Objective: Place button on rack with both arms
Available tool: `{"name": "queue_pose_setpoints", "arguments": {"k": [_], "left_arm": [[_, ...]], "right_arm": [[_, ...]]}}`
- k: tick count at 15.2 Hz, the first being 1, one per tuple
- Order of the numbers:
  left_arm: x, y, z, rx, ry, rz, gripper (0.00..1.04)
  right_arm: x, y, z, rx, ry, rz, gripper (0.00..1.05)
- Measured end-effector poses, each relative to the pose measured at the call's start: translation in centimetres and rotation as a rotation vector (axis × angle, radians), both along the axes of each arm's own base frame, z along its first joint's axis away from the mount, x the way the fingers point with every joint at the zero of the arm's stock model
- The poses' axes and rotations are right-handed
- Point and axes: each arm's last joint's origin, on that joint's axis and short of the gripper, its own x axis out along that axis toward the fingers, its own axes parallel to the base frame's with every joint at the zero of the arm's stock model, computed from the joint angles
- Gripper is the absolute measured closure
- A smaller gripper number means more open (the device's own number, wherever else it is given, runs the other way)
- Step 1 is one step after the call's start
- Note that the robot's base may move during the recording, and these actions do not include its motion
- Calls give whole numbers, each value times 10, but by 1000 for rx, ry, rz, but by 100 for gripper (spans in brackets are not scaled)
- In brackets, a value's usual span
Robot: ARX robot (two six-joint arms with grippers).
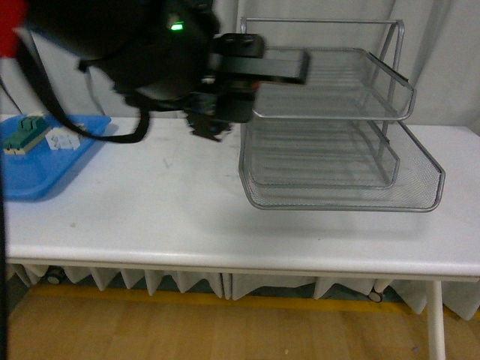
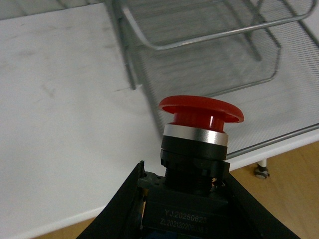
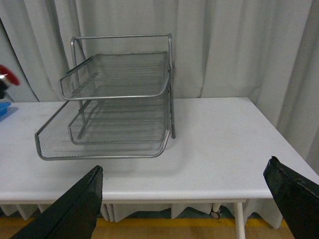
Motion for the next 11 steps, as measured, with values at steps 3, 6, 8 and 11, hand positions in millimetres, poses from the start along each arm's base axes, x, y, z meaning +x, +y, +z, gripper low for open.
{"name": "queue_pose_setpoints", "arguments": {"k": [3, 6, 8, 11], "left_arm": [[16, -77, 7, 0, -8, -158, 68], [27, -133, -3, 26, 11, -266, 68], [44, -149, -17, 70, 31, -274, 68], [76, -159, -31, 147, 54, -246, 68]], "right_arm": [[0, 0, 0, 0, 0, 0, 6], [0, 0, 0, 0, 0, 0, 6], [0, 0, 0, 0, 0, 0, 6], [0, 0, 0, 0, 0, 0, 6]]}}
